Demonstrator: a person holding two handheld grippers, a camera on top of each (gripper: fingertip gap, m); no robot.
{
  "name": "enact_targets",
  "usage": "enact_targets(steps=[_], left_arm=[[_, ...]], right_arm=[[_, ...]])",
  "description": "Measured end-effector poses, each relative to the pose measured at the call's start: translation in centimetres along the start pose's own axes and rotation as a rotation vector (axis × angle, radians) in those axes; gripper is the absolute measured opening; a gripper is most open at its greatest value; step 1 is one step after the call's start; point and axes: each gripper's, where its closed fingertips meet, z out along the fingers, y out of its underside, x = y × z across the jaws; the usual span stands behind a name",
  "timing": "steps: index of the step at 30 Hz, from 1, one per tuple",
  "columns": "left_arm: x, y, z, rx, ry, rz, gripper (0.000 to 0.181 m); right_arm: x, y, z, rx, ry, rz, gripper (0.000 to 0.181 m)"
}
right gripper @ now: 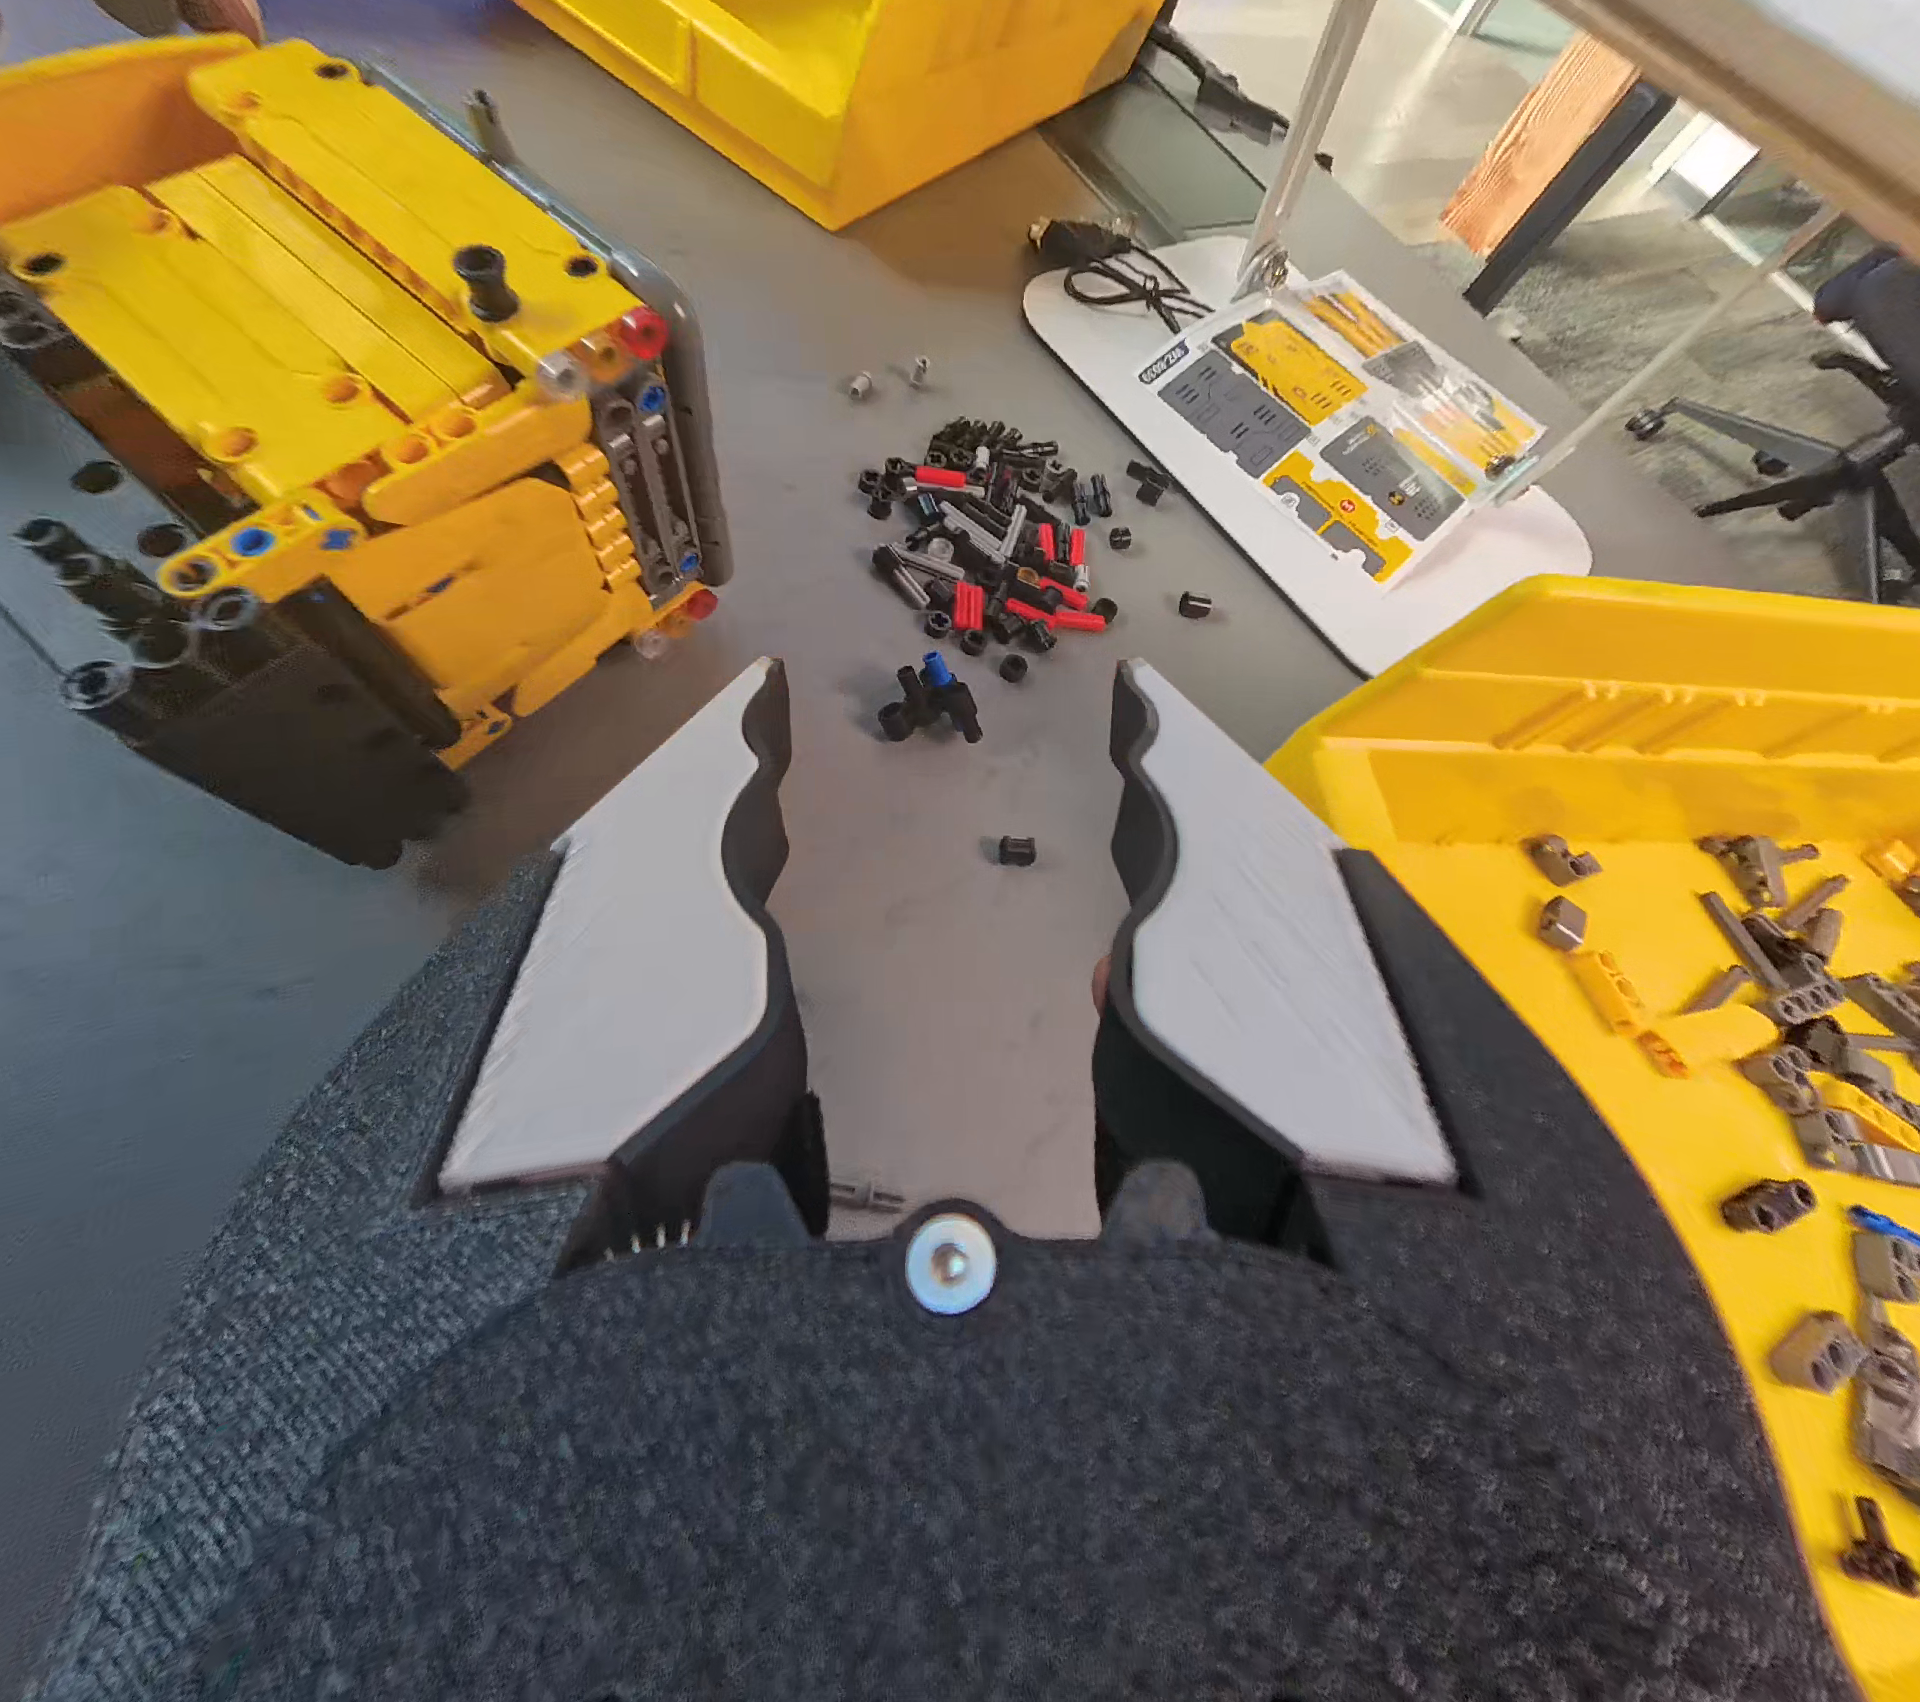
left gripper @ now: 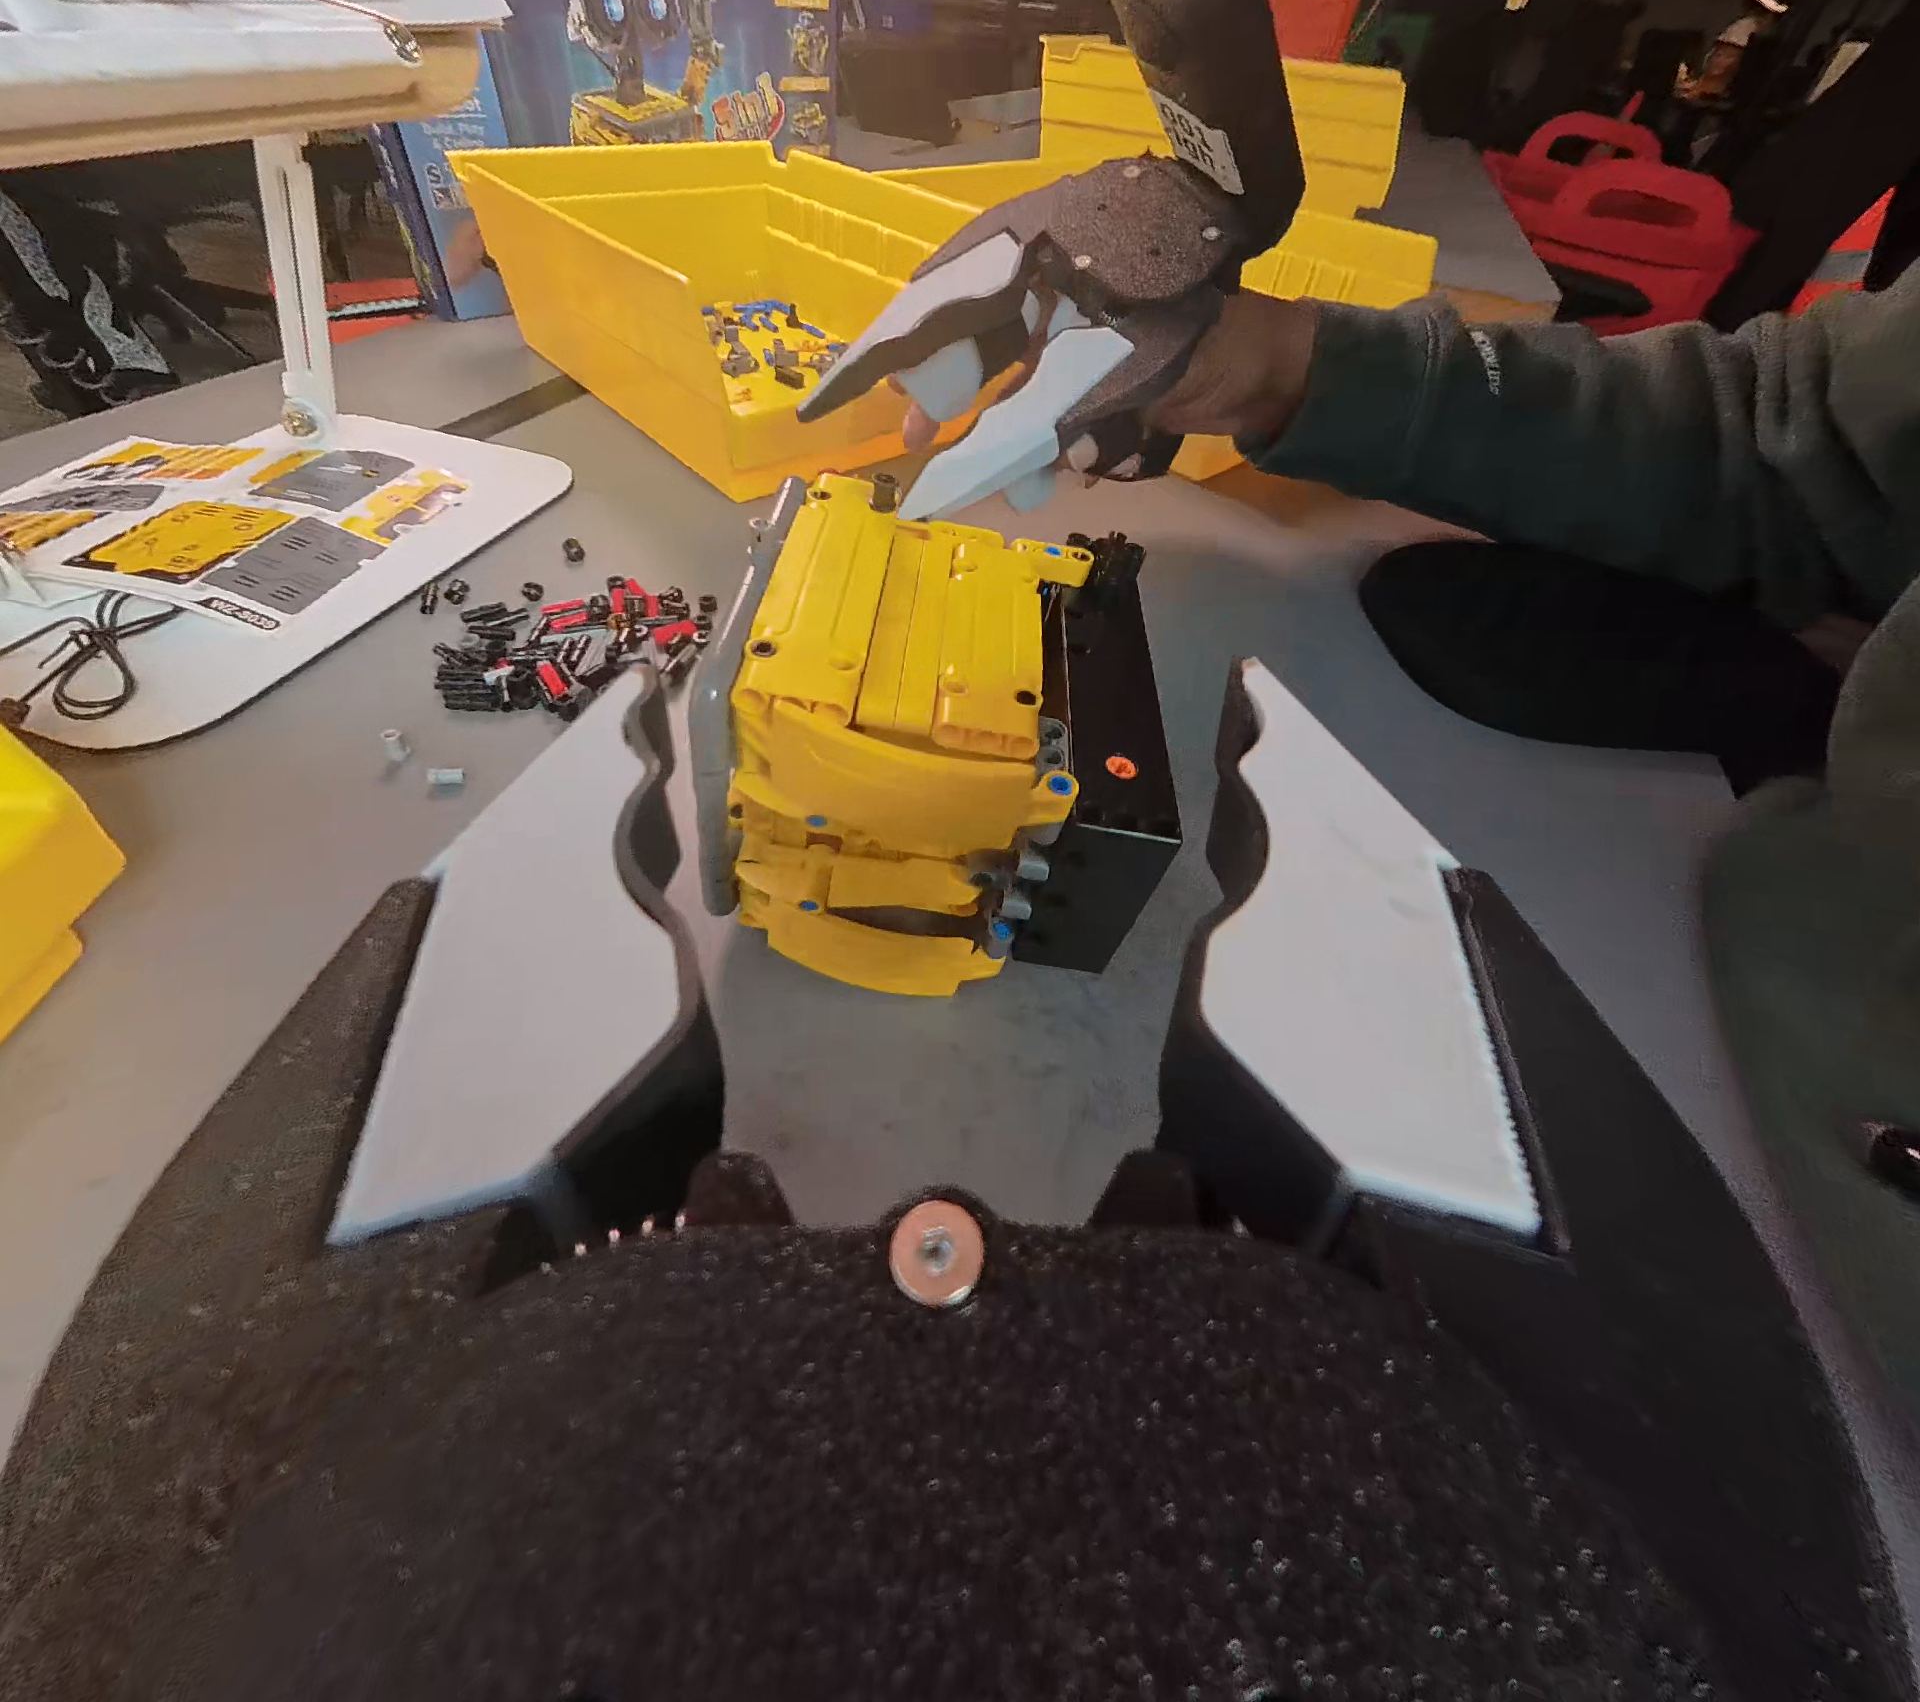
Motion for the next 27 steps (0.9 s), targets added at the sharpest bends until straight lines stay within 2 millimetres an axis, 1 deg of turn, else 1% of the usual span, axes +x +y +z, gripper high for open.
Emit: enact_targets(steps=[2,5,6,8,10,12,16,27], left_arm=[[0.2,0.8,0.5,-0.048,-0.010,0.024,0.111],[0.4,2.1,1.2,-0.102,-0.017,0.051,0.113],[0.2,2.4,1.4,-0.116,-0.029,0.063,0.111],[-0.4,2.7,1.4,-0.128,-0.064,0.099,0.100],[-0.9,2.8,1.4,-0.133,-0.086,0.123,0.089],[-1.0,2.7,1.2,-0.127,-0.080,0.119,0.083],[-1.0,2.7,1.2,-0.126,-0.076,0.119,0.083],[-0.3,2.8,0.9,-0.126,-0.007,0.126,0.083]], right_arm=[[0.2,1.0,1.1,-0.033,-0.017,0.026,0.062],[0.2,1.8,2.2,-0.065,-0.031,0.027,0.062],[0.2,2.0,2.3,-0.074,-0.030,0.015,0.062],[0.2,2.3,2.4,-0.083,-0.027,0.000,0.061],[0.1,2.6,2.2,-0.085,-0.040,0.008,0.058],[0.2,2.7,2.1,-0.076,-0.038,0.027,0.056],[0.4,2.9,2.0,-0.071,-0.019,0.018,0.053],[-0.2,2.5,2.4,-0.069,-0.053,0.025,0.050]])
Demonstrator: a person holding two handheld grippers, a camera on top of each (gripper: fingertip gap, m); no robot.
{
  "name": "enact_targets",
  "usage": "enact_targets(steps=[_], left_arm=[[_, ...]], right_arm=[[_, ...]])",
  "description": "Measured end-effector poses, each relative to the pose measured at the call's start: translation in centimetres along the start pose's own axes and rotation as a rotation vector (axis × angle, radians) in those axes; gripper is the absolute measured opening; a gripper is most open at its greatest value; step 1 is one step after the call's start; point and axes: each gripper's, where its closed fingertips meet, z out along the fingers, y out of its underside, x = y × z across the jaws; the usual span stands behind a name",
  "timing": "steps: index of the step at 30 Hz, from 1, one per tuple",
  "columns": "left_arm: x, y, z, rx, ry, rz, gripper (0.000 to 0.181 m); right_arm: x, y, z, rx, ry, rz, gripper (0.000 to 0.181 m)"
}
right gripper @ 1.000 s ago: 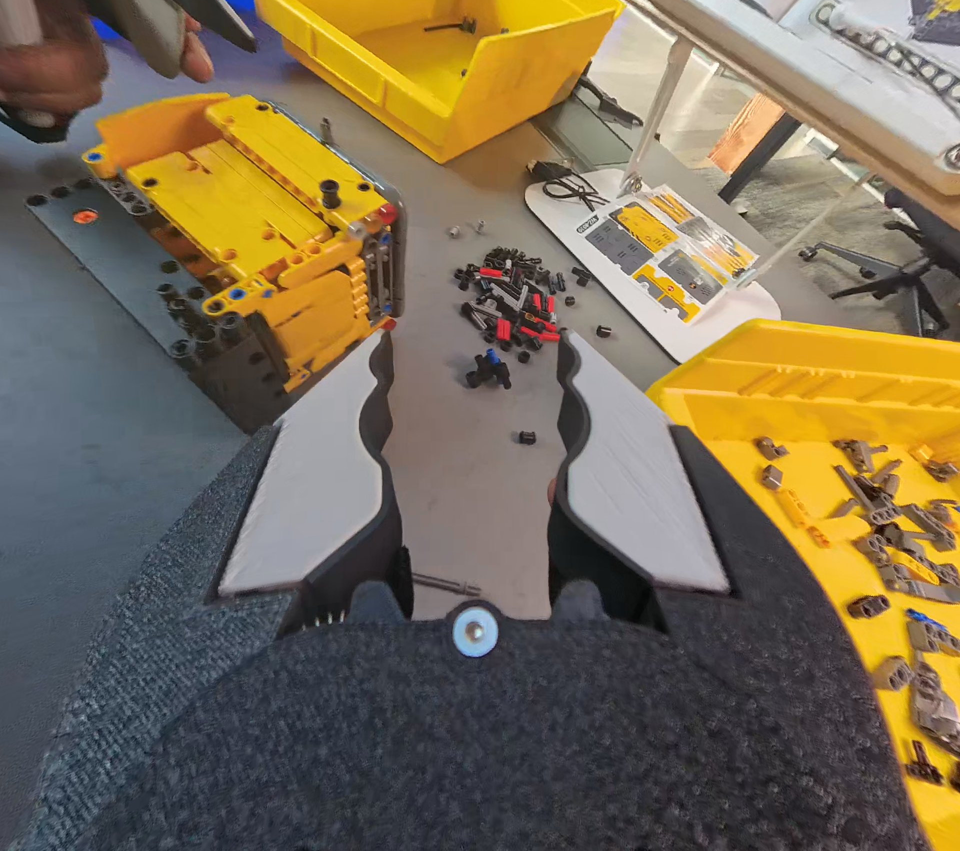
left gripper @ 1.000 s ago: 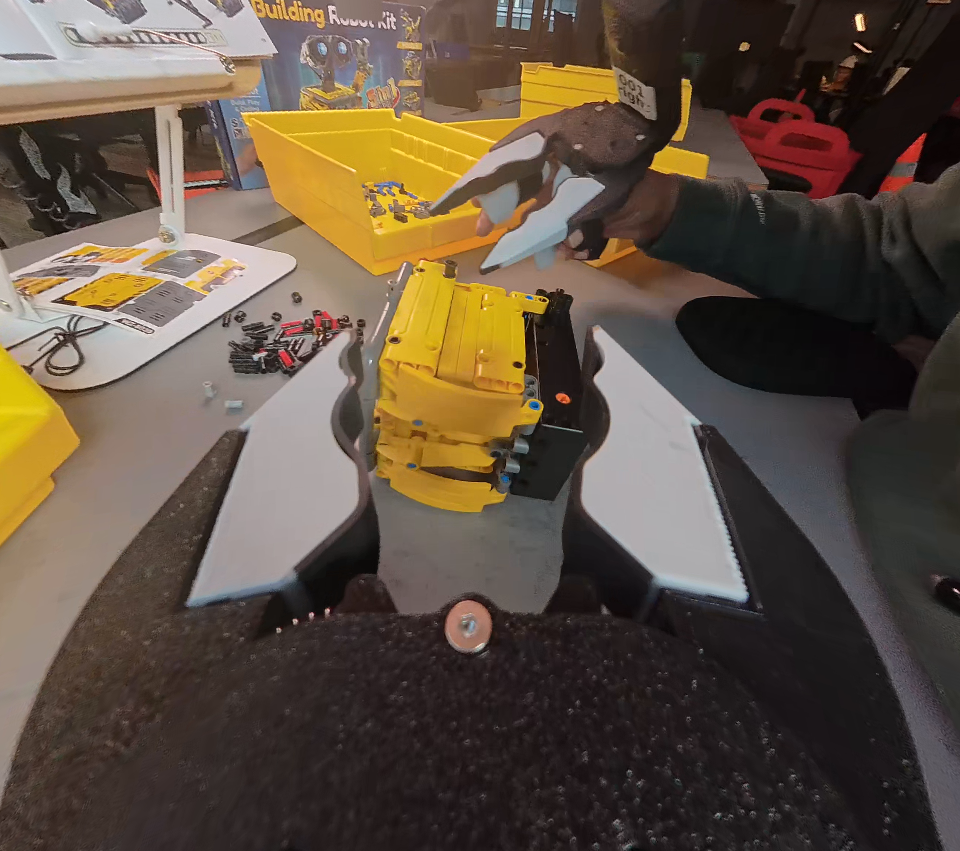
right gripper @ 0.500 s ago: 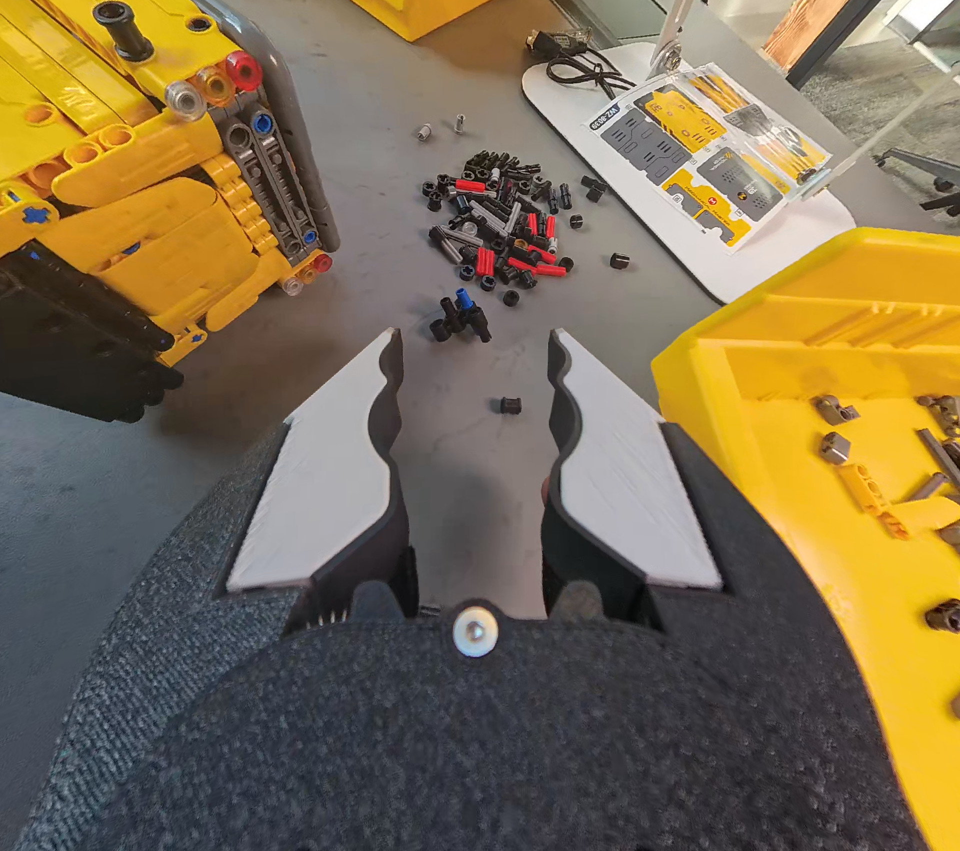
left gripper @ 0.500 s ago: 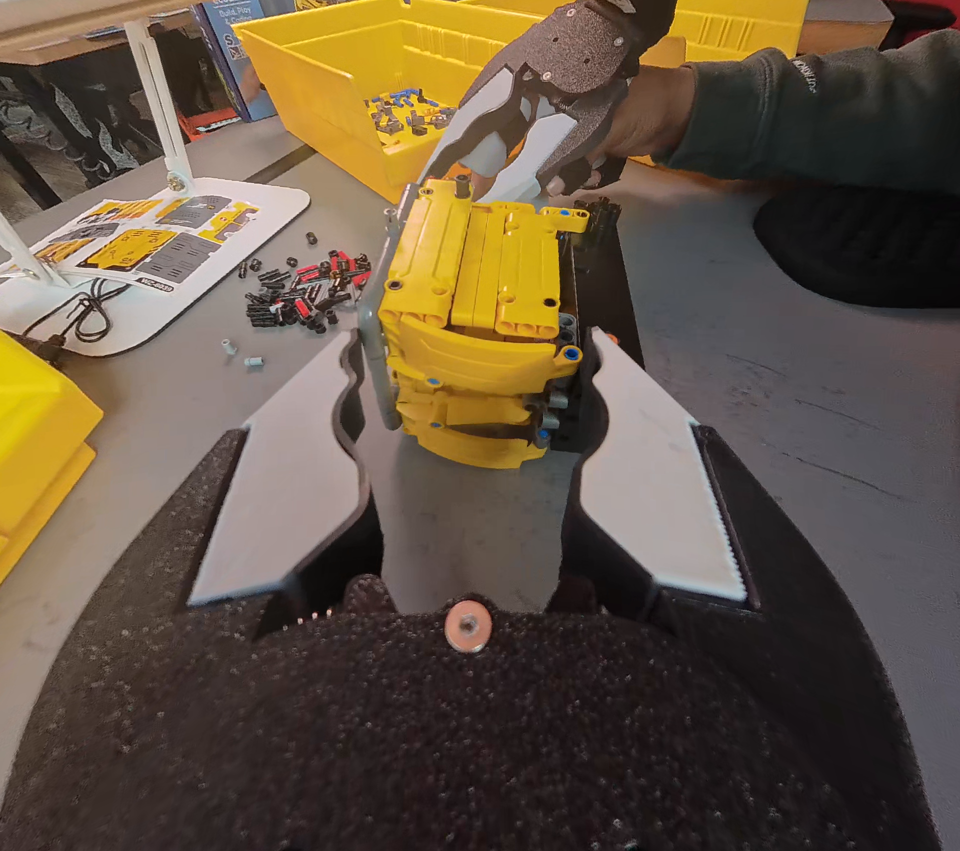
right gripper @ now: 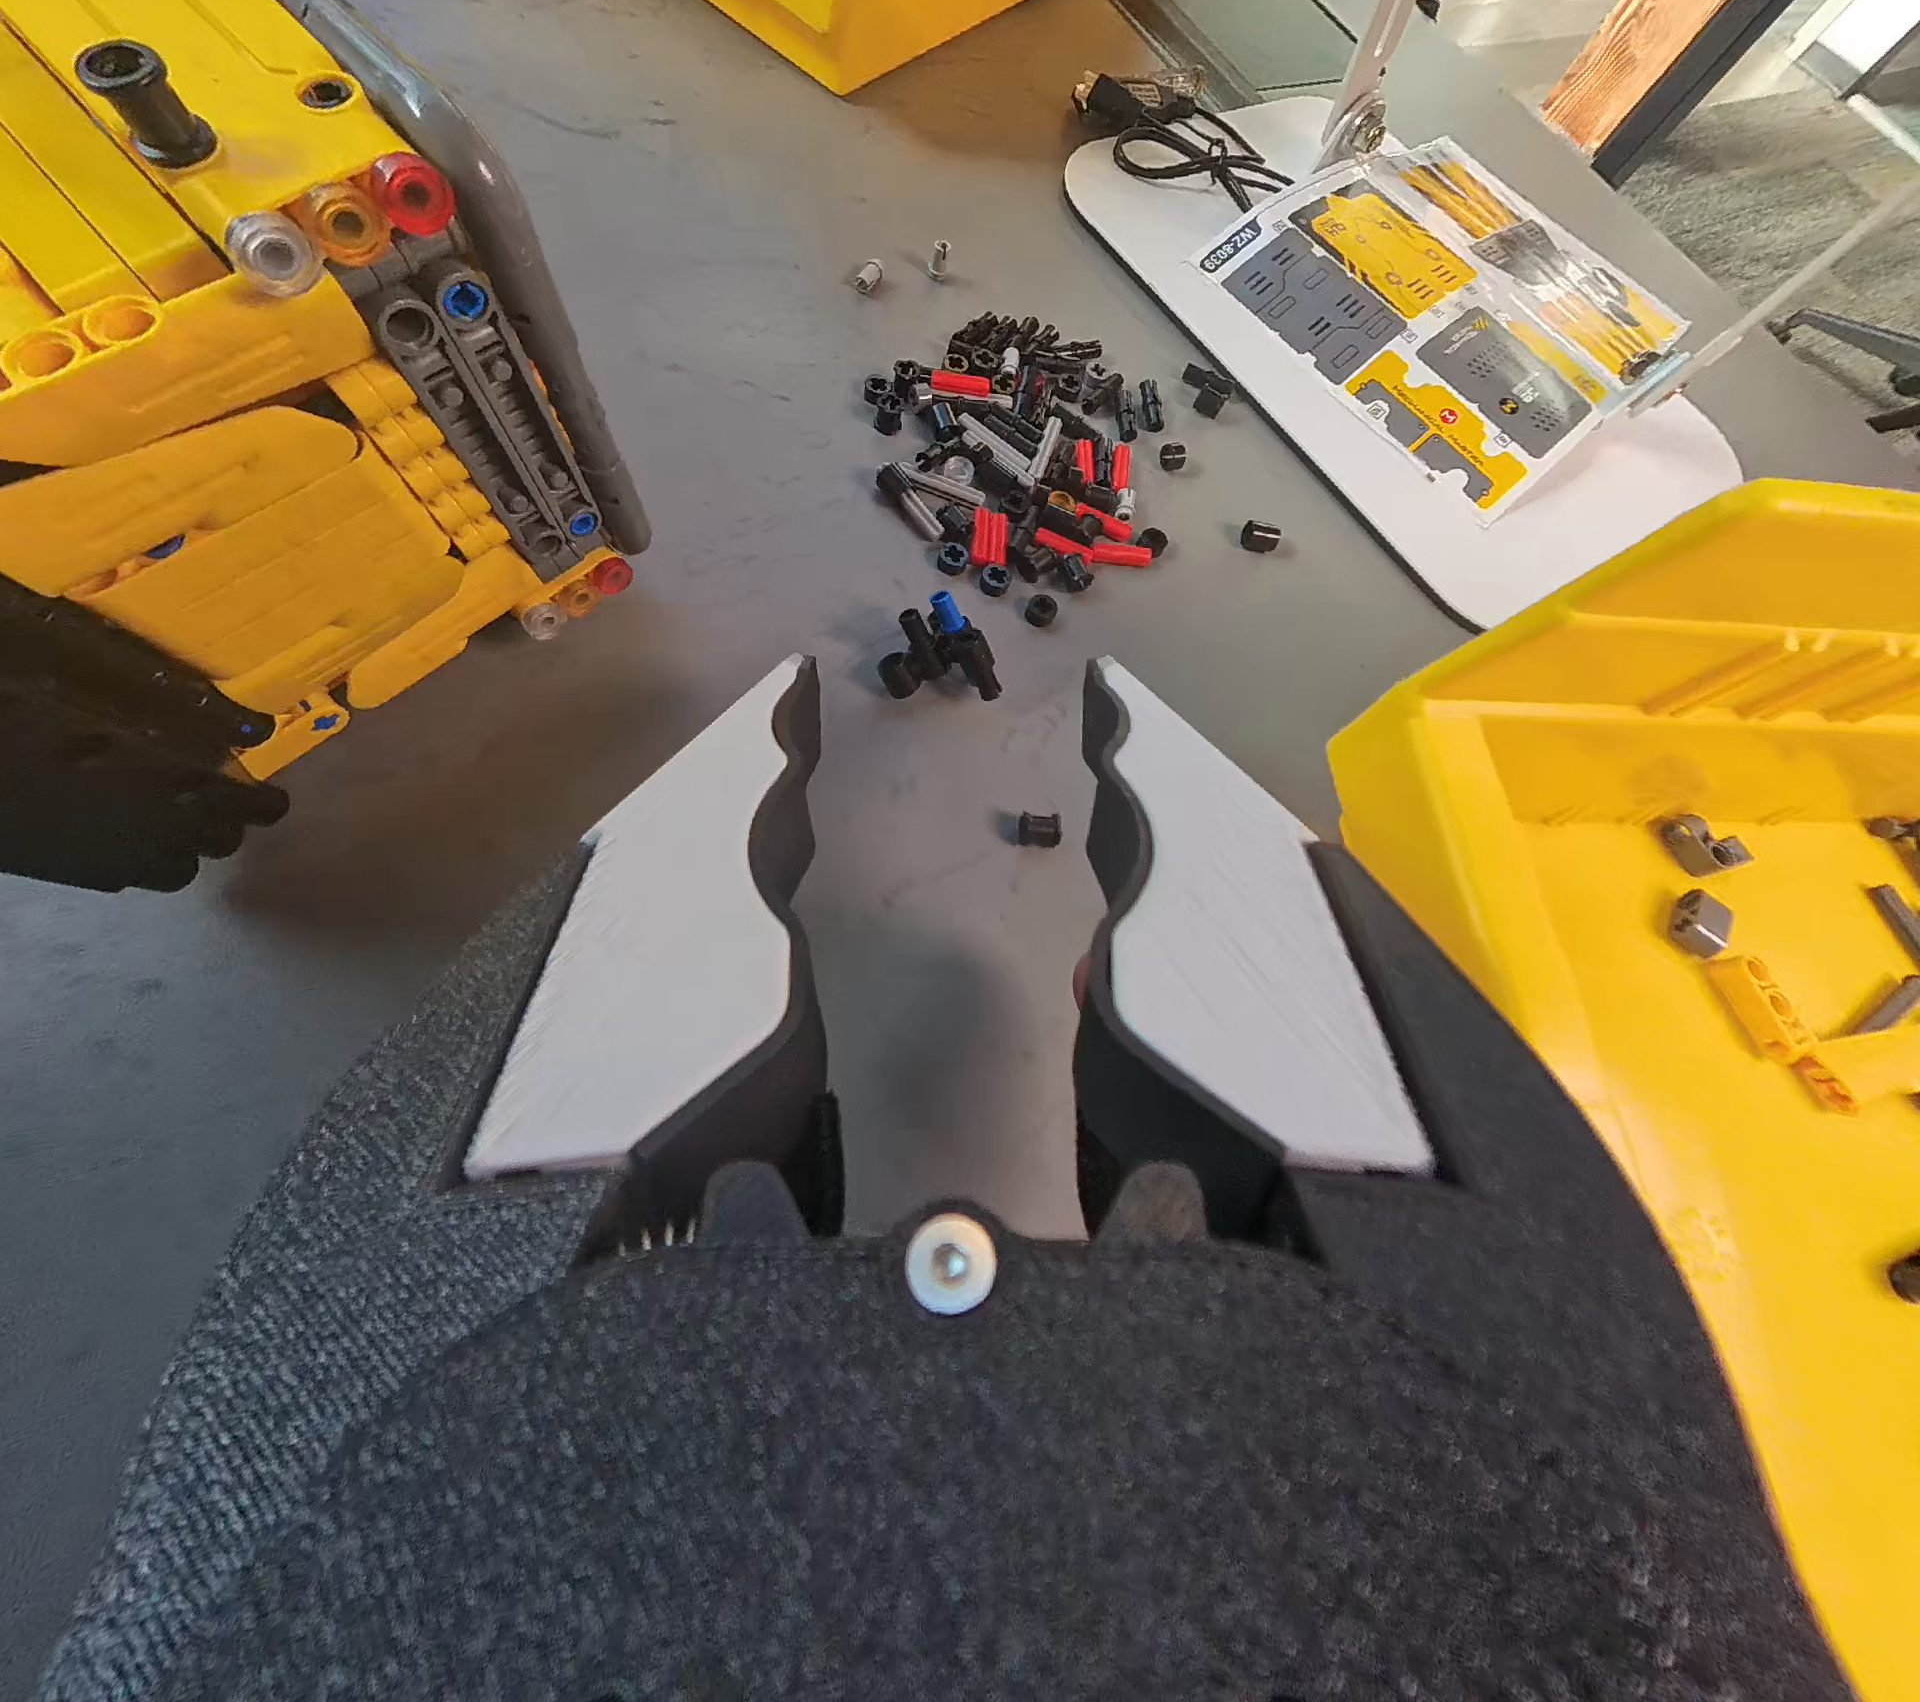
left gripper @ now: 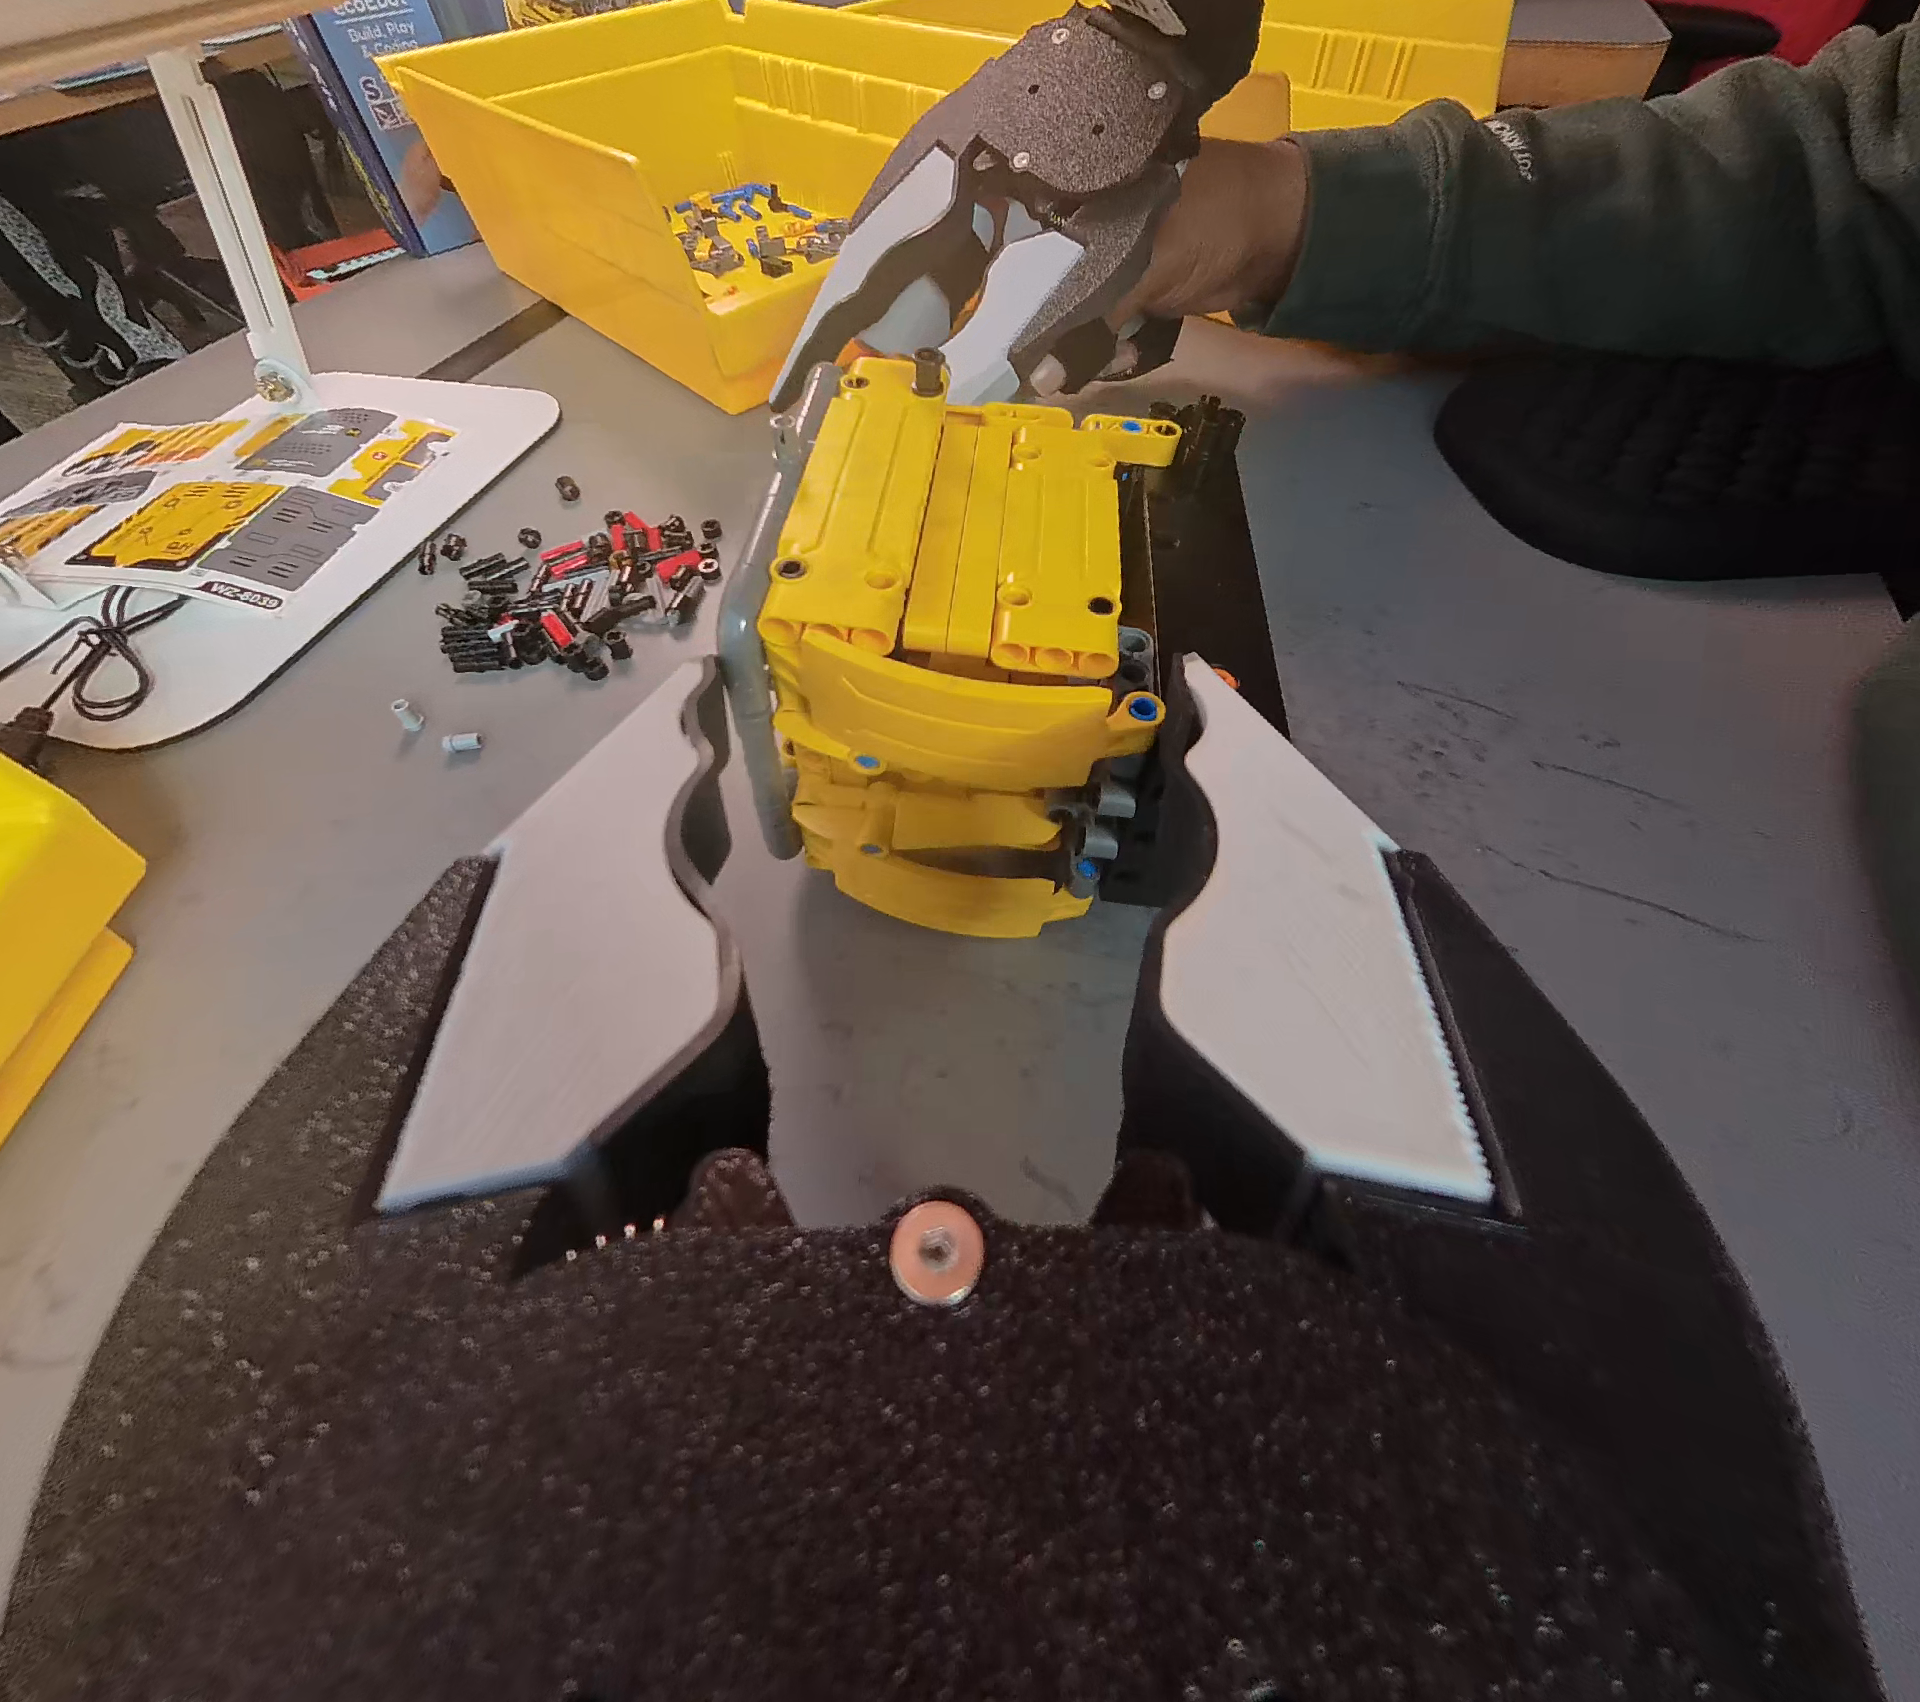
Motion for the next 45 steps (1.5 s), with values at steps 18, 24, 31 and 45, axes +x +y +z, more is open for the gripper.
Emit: enact_targets(steps=[18,24,31,45], left_arm=[[-0.4,0.0,-0.2,0.005,-0.022,0.016,0.081],[-0.3,0.0,-0.2,0.004,-0.022,0.011,0.081],[-0.2,-0.6,-0.6,0.043,0.001,-0.003,0.081],[3.7,-5.2,-1.7,0.230,0.007,0.198,0.026]], right_arm=[[-0.1,1.3,3.0,-0.176,-0.075,-0.098,0.024],[-2.9,-6.8,-2.5,0.207,-0.207,-0.153,0.025],[-10.5,-12.0,-8.3,0.455,-0.495,-0.282,0.025],[-16.2,-10.7,-6.2,0.350,-0.578,-0.374,0.025]])
